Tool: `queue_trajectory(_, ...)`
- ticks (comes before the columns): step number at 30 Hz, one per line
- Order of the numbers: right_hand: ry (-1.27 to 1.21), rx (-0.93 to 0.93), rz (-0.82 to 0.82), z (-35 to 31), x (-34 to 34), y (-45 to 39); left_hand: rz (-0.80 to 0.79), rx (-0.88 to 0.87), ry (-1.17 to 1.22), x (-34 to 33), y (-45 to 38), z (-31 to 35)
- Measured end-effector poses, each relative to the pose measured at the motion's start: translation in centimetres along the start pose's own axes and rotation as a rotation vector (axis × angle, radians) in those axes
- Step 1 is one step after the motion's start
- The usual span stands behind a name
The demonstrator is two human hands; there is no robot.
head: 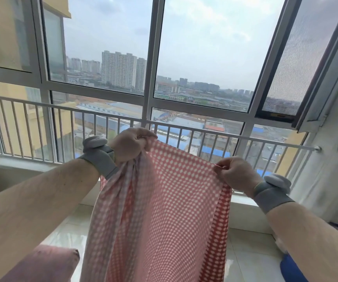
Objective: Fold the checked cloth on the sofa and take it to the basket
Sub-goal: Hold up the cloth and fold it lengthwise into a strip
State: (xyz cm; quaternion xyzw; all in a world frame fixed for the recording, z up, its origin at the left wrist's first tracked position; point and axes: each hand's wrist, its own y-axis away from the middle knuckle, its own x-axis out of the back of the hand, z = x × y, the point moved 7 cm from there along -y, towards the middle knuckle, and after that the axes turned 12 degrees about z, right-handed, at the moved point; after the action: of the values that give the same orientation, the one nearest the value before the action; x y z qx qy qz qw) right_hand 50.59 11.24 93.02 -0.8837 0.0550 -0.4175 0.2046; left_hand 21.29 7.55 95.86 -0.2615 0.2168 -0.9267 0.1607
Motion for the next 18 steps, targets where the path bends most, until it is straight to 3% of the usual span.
queue_trajectory(2, 0.011, 0.055, 0.078, -0.9, 0.4, 0.2, 0.022, 0.022, 0.012, 0.0, -0.2, -0.3)
queue_trajectory(3, -0.099, 0.043, 0.059, -1.2, 0.1, 0.2, 0.049, 0.031, -0.014, 0.0, -0.4, -0.4)
queue_trajectory(6, -0.629, -0.143, -0.173, -2.7, -1.9, 0.9, 0.03, 0.046, -0.116, -1.0, -0.6, -0.8)
queue_trajectory(8, -0.77, -0.202, -0.321, -4.2, -3.0, 1.4, -0.115, -0.023, -0.179, -2.7, 0.1, 0.1)
queue_trajectory(12, -0.726, -0.064, -0.414, -7.3, -4.2, 1.5, -0.372, -0.131, -0.106, -7.0, 2.4, 2.4)
queue_trajectory(15, -0.738, -0.039, -0.35, -8.0, -4.6, 1.0, -0.351, -0.179, -0.109, -8.9, 2.7, 3.1)
queue_trajectory(18, -0.415, 0.093, -0.196, -6.9, -3.6, 0.6, -0.367, -0.182, -0.17, -8.7, 2.8, 3.2)
